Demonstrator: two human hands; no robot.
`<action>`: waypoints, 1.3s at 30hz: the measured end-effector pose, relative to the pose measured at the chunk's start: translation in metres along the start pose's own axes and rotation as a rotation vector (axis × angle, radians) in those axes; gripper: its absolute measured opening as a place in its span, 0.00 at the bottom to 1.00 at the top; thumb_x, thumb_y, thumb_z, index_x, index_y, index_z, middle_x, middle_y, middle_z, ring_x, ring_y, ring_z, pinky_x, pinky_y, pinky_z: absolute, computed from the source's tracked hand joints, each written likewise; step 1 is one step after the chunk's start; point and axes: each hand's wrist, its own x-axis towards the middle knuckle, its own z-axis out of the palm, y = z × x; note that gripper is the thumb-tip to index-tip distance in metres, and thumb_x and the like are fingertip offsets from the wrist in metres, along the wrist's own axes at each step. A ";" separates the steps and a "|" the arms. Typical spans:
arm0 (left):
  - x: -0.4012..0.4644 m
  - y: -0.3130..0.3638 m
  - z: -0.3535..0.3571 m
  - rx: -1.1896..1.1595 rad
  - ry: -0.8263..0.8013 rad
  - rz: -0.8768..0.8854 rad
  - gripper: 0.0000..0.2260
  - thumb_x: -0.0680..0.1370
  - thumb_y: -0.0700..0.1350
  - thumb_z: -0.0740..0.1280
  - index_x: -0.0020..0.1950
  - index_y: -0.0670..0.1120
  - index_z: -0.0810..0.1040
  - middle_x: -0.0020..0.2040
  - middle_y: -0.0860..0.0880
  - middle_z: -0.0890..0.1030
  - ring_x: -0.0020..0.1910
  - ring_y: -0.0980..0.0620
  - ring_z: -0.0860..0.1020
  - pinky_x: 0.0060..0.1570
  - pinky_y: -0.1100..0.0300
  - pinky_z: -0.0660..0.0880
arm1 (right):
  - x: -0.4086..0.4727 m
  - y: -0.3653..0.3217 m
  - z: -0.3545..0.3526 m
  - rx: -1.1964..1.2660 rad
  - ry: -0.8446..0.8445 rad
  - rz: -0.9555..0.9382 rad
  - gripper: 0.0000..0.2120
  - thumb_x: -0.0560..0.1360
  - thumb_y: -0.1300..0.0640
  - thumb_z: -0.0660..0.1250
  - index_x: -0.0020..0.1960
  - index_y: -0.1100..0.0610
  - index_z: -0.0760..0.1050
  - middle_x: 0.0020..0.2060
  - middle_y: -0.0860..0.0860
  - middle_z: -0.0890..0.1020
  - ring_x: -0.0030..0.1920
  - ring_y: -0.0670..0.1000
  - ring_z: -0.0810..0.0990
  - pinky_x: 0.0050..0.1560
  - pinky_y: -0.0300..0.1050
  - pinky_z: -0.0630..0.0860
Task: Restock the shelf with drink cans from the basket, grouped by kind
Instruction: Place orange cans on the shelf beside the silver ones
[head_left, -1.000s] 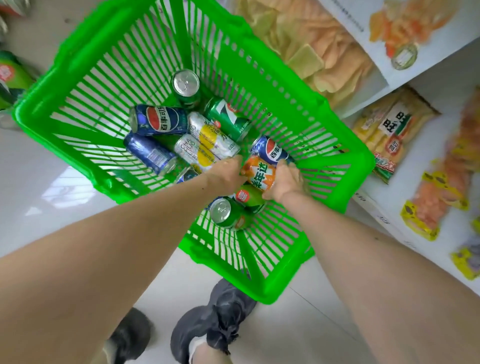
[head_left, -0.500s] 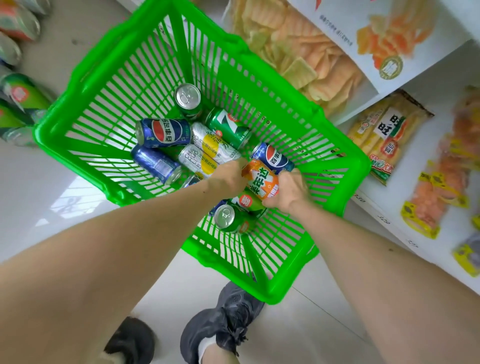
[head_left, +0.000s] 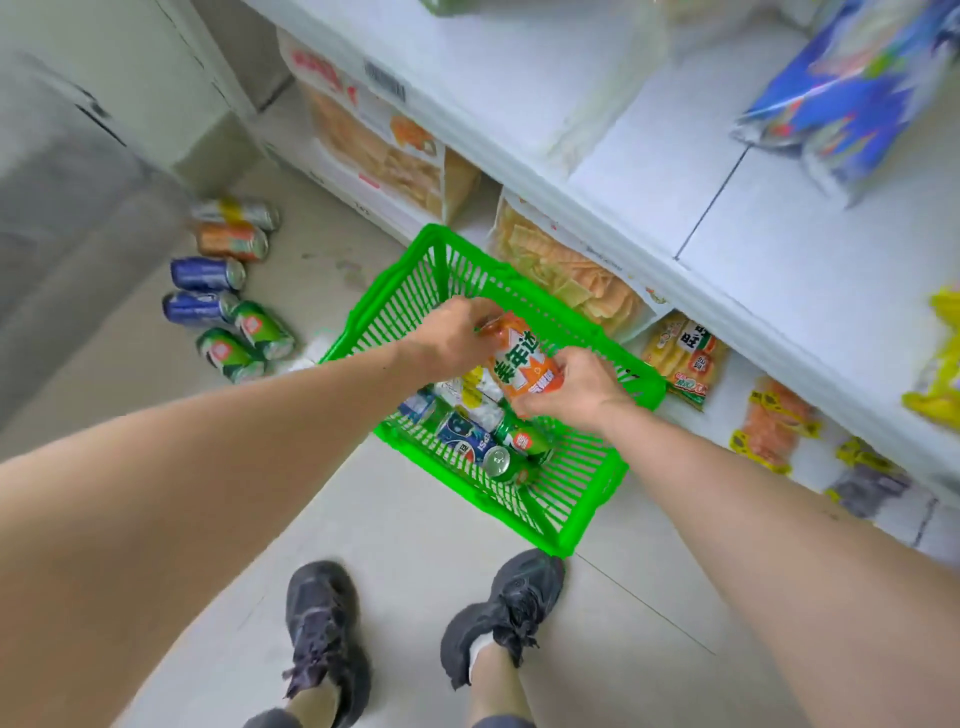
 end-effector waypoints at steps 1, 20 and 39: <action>-0.011 0.010 -0.018 0.005 0.011 0.000 0.13 0.78 0.47 0.66 0.63 0.48 0.77 0.56 0.46 0.81 0.55 0.47 0.78 0.56 0.53 0.75 | -0.015 -0.013 -0.010 0.024 -0.002 -0.005 0.26 0.54 0.42 0.81 0.45 0.53 0.79 0.43 0.49 0.84 0.45 0.51 0.83 0.51 0.47 0.80; -0.219 0.210 -0.292 -0.084 -0.086 0.289 0.09 0.78 0.41 0.66 0.55 0.44 0.68 0.53 0.35 0.79 0.42 0.46 0.77 0.49 0.46 0.78 | -0.282 -0.211 -0.173 0.360 0.240 -0.223 0.20 0.55 0.48 0.84 0.41 0.53 0.79 0.41 0.49 0.86 0.44 0.49 0.85 0.54 0.51 0.80; -0.256 0.403 -0.341 0.101 0.047 0.612 0.20 0.78 0.46 0.67 0.67 0.43 0.64 0.62 0.43 0.75 0.56 0.45 0.76 0.52 0.54 0.77 | -0.386 -0.221 -0.338 0.437 0.526 -0.266 0.33 0.48 0.45 0.80 0.51 0.52 0.76 0.44 0.48 0.85 0.46 0.48 0.84 0.53 0.52 0.81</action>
